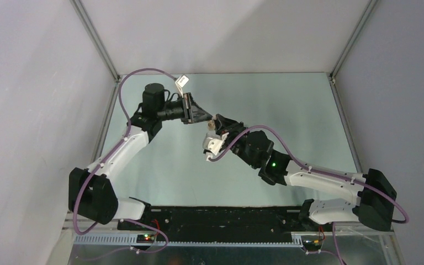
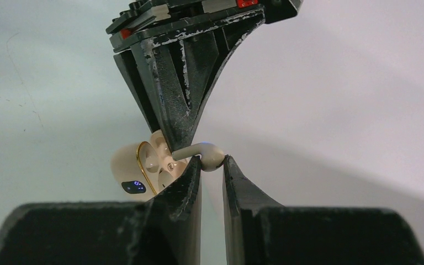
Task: Insert the wireless bluetooth earbuds into the charging case
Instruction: Place the earbud in the charging case.
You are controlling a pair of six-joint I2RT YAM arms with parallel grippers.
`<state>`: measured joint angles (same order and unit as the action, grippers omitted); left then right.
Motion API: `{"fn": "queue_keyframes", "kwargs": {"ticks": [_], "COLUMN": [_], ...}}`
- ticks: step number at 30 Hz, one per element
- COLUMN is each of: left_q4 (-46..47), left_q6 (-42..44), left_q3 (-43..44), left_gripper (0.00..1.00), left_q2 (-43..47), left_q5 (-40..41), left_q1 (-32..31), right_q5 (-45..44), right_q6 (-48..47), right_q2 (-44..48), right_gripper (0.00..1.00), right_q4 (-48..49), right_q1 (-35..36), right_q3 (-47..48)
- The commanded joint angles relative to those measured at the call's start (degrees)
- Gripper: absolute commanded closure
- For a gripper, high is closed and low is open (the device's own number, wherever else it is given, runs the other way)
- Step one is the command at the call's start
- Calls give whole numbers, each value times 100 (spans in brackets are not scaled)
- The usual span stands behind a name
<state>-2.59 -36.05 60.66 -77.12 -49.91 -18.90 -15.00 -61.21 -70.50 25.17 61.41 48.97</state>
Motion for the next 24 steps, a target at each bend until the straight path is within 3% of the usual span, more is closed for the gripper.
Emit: {"fn": "queue_keyframes", "kwargs": {"ticks": [1,5,12,24], "left_q4": [229,224,783,1326], "left_q6": [-238,-345,-491,-776], "left_q3": [37,-29,-485,-1274], "left_gripper": [100,100,100,100], "left_q2": [261,490,1268,1880], "left_q5": [-3,417,1199,1728], "left_q1": [53,113,131,13], "right_q5": [-64,-176,-1,221], "right_q6": [-146,-199,-955,-1619], "right_q2": [-62,-45,-194,-325], "right_gripper": [100,100,100,100], "right_q4": [294,647,2142,2486], "right_q1": [42,82,272,539], "right_q3": [15,-55,-336,-632]}}
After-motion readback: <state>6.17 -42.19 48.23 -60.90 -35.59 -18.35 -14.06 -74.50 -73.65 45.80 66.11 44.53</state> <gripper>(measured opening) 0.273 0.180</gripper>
